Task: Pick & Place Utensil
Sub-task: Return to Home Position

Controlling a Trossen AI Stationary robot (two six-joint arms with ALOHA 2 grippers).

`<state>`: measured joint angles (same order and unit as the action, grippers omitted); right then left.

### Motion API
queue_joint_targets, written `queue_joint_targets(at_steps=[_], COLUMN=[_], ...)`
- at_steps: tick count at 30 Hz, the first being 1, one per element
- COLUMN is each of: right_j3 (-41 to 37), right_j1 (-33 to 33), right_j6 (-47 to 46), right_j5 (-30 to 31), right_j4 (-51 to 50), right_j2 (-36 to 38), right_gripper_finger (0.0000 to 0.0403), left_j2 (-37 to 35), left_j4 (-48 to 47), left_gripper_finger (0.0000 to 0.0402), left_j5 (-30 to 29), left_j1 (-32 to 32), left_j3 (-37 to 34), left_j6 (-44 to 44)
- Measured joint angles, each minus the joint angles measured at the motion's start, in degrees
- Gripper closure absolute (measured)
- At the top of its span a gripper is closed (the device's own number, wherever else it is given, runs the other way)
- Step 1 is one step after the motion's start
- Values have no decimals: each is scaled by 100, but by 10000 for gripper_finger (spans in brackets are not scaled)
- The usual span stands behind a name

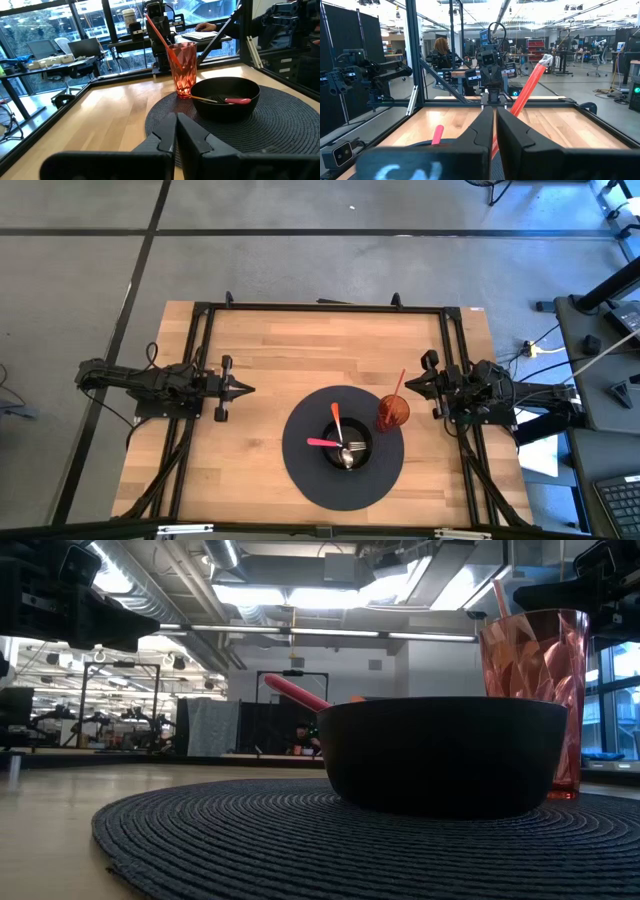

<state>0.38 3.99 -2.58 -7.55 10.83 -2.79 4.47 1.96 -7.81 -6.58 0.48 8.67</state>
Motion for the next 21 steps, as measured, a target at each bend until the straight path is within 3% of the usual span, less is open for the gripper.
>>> queue_joint_targets(at_steps=[21], right_j3=[0], right_j1=[0], right_j6=[1], right_j5=[0], right_j4=[0], right_j2=[2], right_gripper_finger=[379], left_j2=[0], left_j4=[0], left_gripper_finger=[397], left_j5=[1], left_j1=[1], left_j3=[-1], left_j6=[0])
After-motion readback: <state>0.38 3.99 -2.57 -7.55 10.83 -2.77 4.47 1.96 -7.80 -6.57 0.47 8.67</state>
